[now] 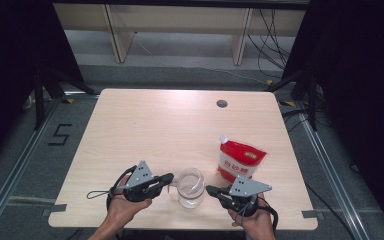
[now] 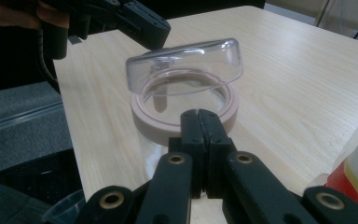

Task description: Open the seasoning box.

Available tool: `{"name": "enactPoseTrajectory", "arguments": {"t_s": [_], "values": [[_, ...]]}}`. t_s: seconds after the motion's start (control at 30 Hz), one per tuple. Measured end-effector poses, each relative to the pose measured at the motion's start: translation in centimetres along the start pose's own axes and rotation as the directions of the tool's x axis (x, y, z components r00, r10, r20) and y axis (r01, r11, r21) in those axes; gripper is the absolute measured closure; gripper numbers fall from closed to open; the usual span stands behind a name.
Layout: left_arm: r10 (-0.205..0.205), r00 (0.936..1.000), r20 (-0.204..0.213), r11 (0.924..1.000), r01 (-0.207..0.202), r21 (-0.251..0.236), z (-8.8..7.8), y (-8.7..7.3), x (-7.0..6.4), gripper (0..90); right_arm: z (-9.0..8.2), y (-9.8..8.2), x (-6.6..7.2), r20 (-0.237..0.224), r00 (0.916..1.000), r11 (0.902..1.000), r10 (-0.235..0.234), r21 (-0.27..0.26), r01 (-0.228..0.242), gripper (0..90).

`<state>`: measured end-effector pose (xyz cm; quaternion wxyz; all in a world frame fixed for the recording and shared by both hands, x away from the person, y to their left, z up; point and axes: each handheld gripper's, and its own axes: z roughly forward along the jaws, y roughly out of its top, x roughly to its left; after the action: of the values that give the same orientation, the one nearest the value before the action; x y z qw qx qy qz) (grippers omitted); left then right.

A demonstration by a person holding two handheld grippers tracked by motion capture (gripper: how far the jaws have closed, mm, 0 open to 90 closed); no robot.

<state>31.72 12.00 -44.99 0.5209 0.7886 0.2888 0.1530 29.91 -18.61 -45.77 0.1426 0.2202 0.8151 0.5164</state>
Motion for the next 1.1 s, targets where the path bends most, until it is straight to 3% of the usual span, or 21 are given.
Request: {"name": "enactPoseTrajectory", "arguments": {"t_s": [0.2,0.33,0.43,0.5,0.53,0.6,0.7,0.73,0.8,0.87,0.93,1.07,1.1], "values": [[0.003,1.0,0.007,1.0,-0.003,-0.006,0.0,0.0,0.1,86.9,0.3,0.3,0.1,-0.011,0.9996,0.9996,-0.027,0.012,0.028,90.0],[0.012,0.9999,0.009,0.9999,-0.011,-0.008,0.0,-0.1,0.1,86.7,0.4,0.4,0.3,-0.005,0.9999,0.9998,-0.009,0.015,0.009,90.0],[-0.013,0.9998,0.014,0.9997,0.013,-0.019,0.0,-0.2,0.2,82.9,0.5,0.6,0.1,-0.006,0.9994,0.9994,-0.034,0.007,0.034,90.0],[-0.028,0.9993,0.024,0.9994,0.029,-0.019,-0.2,-0.2,0.4,78.2,0.6,0.6,0.2,0.0,0.9995,0.9995,-0.032,0.0,0.032,90.0],[-0.048,0.9981,0.04,0.9979,0.05,-0.041,-0.5,-0.3,0.4,75.7,0.6,0.7,0.1,-0.007,0.9992,0.9991,-0.04,0.01,0.04,90.0],[-0.046,0.9981,0.041,0.9978,0.048,-0.046,-0.7,-0.3,0.4,69.0,0.6,0.8,0.1,0.004,0.9991,0.9991,-0.041,0.004,0.041,90.0],[-0.036,0.9991,0.023,0.9986,0.037,-0.037,-1.3,-0.7,0.6,63.4,0.6,0.9,0.1,0.001,0.9988,0.9988,-0.048,0.0,0.048,90.0],[-0.036,0.999,0.025,0.9991,0.037,-0.021,-1.4,-1.3,0.7,54.5,0.7,1.1,0.2,0.003,0.9989,0.9989,-0.047,-0.005,0.047,90.0],[-0.052,0.9985,0.016,0.9986,0.052,-0.006,-1.5,-1.6,0.6,50.8,0.7,1.1,0.2,0.008,0.9986,0.9985,-0.053,-0.011,0.053,90.0],[-0.012,0.9996,0.026,0.9999,0.012,0.006,-1.6,-2.3,0.6,45.2,0.8,1.3,0.3,0.007,0.9982,0.9981,-0.06,-0.014,0.06,89.9],[-0.014,0.9999,0.003,0.9995,0.014,0.028,-1.7,-2.9,0.2,38.7,0.7,1.6,0.4,0.006,0.9977,0.9976,-0.068,-0.013,0.068,89.3],[0.03,0.9995,-0.011,0.9981,-0.029,0.055,-2.0,-4.1,-0.2,33.4,0.8,1.9,0.4,0.006,0.9953,0.995,-0.097,-0.024,0.097,89.2],[0.037,0.9992,-0.013,0.9979,-0.036,0.054,-2.1,-4.3,-0.2,31.3,0.8,2.0,0.5,0.007,0.9965,0.9962,-0.084,-0.022,0.084,89.2]]}}
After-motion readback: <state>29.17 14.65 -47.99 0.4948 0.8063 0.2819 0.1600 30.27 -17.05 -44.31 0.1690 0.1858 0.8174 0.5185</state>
